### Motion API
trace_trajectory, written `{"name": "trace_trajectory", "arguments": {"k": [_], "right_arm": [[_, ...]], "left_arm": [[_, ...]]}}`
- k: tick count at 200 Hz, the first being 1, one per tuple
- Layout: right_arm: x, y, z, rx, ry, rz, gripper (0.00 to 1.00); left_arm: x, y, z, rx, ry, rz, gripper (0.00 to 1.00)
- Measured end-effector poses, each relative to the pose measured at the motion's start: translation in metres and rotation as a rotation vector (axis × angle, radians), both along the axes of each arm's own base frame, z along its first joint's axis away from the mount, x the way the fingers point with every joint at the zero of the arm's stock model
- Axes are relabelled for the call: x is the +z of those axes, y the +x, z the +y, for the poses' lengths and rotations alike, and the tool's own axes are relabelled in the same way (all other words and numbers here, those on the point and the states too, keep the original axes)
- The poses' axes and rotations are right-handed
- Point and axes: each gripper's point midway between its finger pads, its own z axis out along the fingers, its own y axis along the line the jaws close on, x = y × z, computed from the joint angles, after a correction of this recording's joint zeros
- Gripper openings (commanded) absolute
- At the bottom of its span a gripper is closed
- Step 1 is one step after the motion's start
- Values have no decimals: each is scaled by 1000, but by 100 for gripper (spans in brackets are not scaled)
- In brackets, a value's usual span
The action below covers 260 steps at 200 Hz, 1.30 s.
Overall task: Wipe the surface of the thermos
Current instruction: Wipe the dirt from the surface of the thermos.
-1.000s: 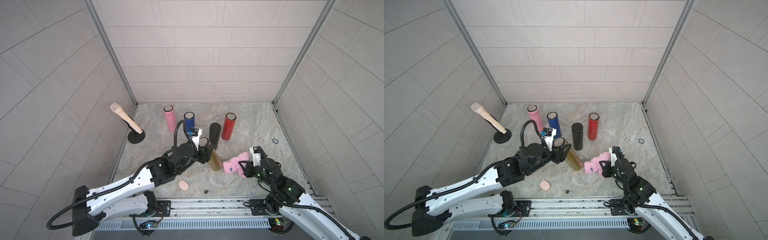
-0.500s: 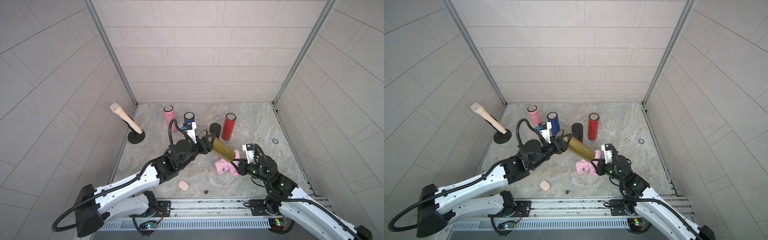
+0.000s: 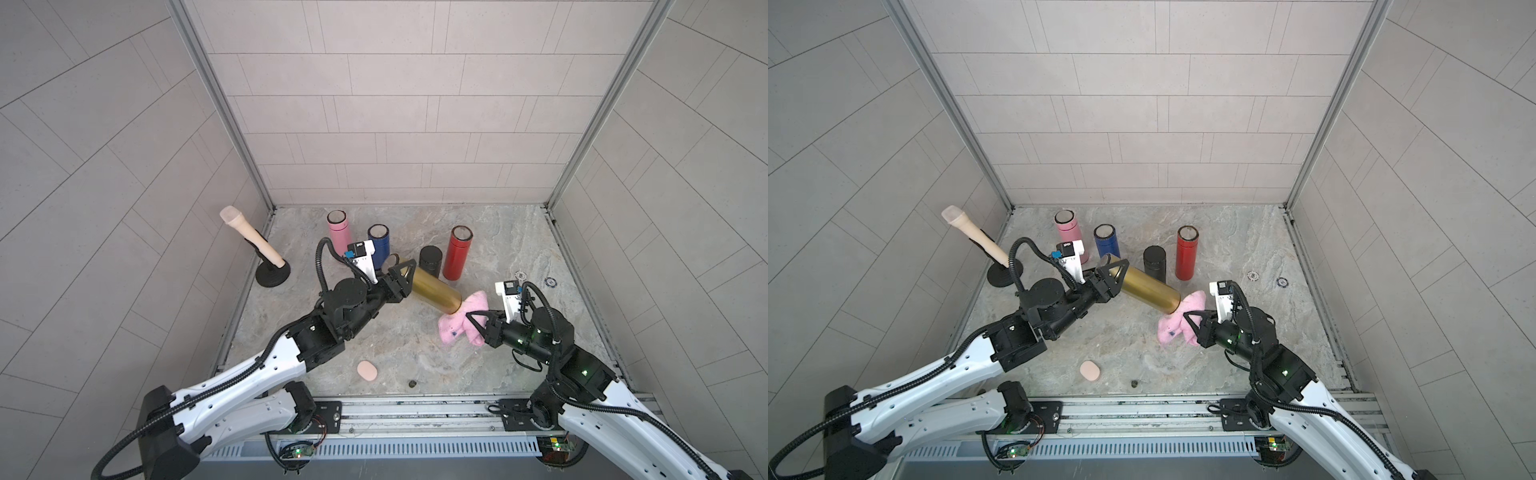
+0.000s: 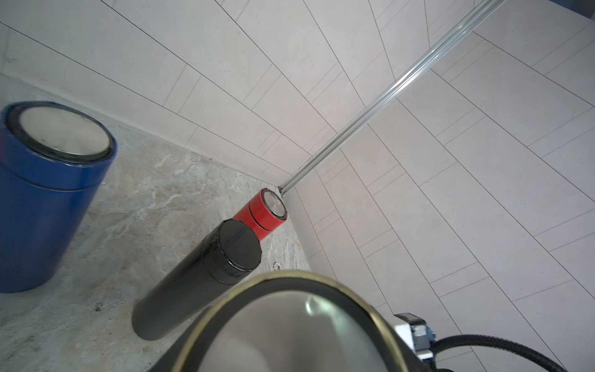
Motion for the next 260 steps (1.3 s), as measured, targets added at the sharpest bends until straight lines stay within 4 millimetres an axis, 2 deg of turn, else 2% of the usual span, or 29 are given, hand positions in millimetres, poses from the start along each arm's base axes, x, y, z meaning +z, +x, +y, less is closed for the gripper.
{"name": "trace_trajectory", "arguments": {"k": [39, 59, 69, 92, 122, 155, 180, 204, 231, 260], "right_arm": [[44, -3, 15, 74, 44, -61, 0], [49, -4, 33, 138, 40, -64, 0], [43, -3, 42, 164, 23, -50, 0], [15, 1, 58, 193, -49, 14, 0], [-13, 10, 54, 141, -125, 53, 0], [-24, 13, 38, 73, -177, 57, 0], [-32, 14, 23, 11, -208, 59, 0], [-52, 15, 9, -45, -255, 96, 0], [-65, 16, 10, -50, -276, 133, 0], [-59, 20, 24, -9, -246, 134, 0]], "left_arm": [[-15, 0, 1, 0, 44, 29, 0], [-17, 0, -2, -16, 47, 35, 0], [-19, -1, -5, -27, 48, 38, 0], [-22, -3, -10, -52, 53, 47, 0], [-31, -1, -5, -41, 91, 68, 0], [-25, -8, 3, -48, 87, 62, 0], [-9, -14, 17, -41, 50, 34, 0], [10, -24, 25, -57, -10, 4, 0], [22, -28, 26, -77, -58, -11, 0], [13, -23, 15, -93, -51, 13, 0]]}}
